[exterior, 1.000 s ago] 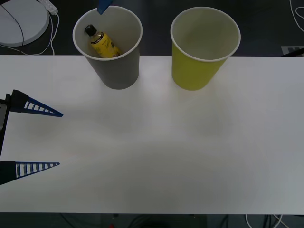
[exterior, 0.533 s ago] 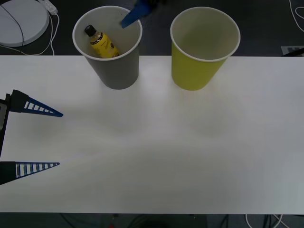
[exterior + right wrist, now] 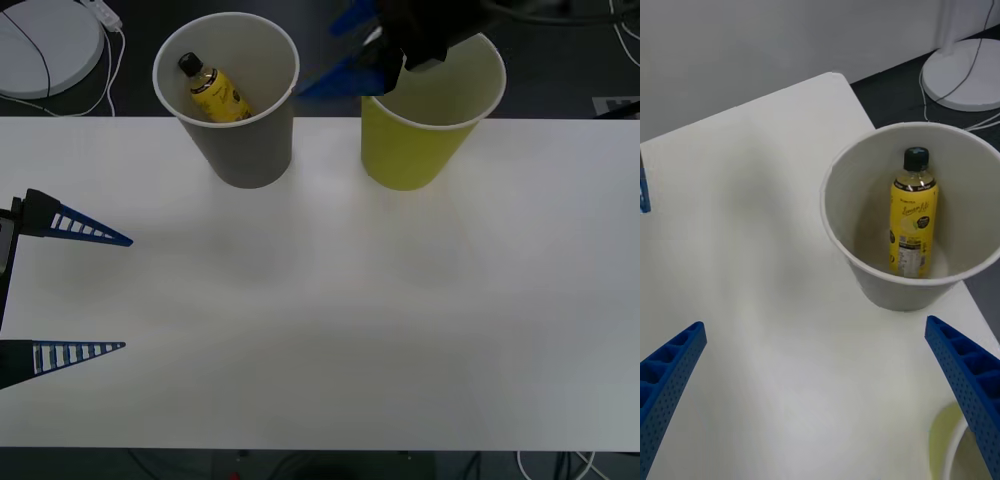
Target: Put the can into the green bin and the plastic bottle into the gray bin
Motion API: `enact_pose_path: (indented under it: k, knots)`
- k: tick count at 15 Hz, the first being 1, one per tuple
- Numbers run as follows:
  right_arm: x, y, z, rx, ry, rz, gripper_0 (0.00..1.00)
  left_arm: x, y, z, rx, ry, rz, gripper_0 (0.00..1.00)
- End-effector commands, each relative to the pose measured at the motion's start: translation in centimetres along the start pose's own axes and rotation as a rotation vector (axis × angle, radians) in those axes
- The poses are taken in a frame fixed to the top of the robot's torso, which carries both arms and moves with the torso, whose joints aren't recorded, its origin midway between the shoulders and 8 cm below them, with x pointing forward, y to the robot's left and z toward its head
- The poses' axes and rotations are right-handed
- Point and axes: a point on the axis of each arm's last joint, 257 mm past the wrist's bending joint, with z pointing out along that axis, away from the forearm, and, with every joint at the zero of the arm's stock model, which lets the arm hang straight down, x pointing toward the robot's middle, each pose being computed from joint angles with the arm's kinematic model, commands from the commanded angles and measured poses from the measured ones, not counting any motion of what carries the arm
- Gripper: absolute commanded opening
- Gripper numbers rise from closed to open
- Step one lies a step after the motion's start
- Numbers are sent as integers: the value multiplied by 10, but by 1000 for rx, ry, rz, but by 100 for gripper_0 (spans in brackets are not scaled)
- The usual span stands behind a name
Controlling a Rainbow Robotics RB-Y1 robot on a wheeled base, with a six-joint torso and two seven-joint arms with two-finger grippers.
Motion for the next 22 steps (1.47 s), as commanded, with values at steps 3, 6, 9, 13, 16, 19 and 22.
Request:
enact_pose_path:
  k: [3,6,9,13,16,19,22]
  knots:
    - [28,22,-17,-9,-44,-14,100,0,0,0,0,0,0,100]
    - [45,36,-27,-14,-68,-52,100,0,0,0,0,0,0,100]
    - [70,50,-39,-31,-108,-93,100,0,0,0,0,0,0,100]
    - [101,68,-55,-21,-137,-152,100,0,0,0,0,0,0,100]
    - [122,84,-65,-7,-143,-190,100,0,0,0,0,0,0,100]
    - [140,97,-72,-7,-154,-222,100,0,0,0,0,0,0,100]
    - [158,107,-77,-11,-168,-248,100,0,0,0,0,0,0,100]
